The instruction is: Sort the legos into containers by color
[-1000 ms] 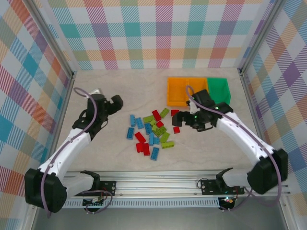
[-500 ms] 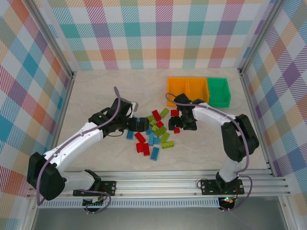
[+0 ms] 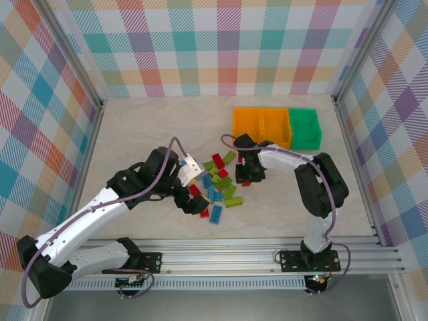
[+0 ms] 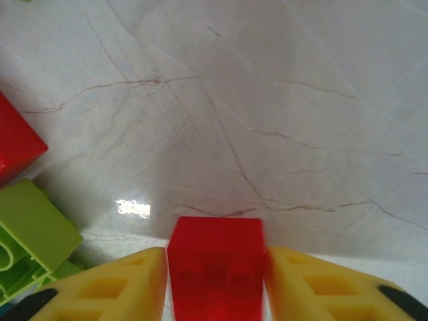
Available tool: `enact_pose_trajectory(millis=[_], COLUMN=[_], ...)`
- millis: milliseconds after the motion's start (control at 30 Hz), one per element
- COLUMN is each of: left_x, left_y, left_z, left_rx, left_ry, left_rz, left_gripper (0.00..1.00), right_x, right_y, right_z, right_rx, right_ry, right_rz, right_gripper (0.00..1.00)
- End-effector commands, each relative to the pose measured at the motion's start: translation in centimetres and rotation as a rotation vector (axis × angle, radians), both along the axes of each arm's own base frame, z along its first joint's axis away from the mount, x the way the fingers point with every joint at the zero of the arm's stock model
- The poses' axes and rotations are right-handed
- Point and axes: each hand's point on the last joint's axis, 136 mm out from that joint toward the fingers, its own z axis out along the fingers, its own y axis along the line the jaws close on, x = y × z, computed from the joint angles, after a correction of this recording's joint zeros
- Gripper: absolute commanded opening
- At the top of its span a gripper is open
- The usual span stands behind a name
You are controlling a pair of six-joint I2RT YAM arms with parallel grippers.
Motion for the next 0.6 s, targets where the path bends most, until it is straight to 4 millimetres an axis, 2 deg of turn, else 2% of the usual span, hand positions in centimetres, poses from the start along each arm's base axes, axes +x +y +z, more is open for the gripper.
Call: enact_pose_trajectory(millis=[0,67,100,167,267,333,433,567], left_x=[-0.5,-0.6,-0.7,-0.7,-0.8,-0.7,-0.6,-0.3], left_y=[-0.7,-0.6,-0.6,-0.6,-0.5,-0.4,-0.5,-0.4], left_z=[0.7,0.8,0.9,1.3,2.5,3.3,4.6,6.1], left_rx=[-0.019,-0.015,-0.020,-0.036,-0.081,-0.120,-0.181,-0.213], left_ry=[-0.049,-0.051,-0.055,-0.068,-0.103,-0.130,-0.176,-0.234], left_rz=[-0.079,-0.086,-0.091,-0.087,-0.070,-0.056,-0.041,-0.032], left_gripper=[1.00,1.00,1.00,1.00,1.00,1.00,1.00,1.00], right_x=[-0.1,0.4,0.8,1.6,3.3,5.1,8.0,12.2], right_y=[-0.4,-0.7,-0.9,-1.7,-3.8,-6.5,-11.1,-16.0], right_z=[0.2,2.0,3.2,5.7,10.2,13.2,16.3,18.3], right_rx=[-0.021,-0.016,-0.010,0.011,0.059,0.098,0.148,0.145], right_ry=[-0.010,-0.058,-0.091,-0.144,-0.251,-0.336,-0.430,-0.507], right_rz=[-0.019,-0.026,-0.034,-0.062,-0.134,-0.220,-0.363,-0.483], right_gripper=[0.31,0.21,0.19,0.19,0.21,0.22,0.23,0.23])
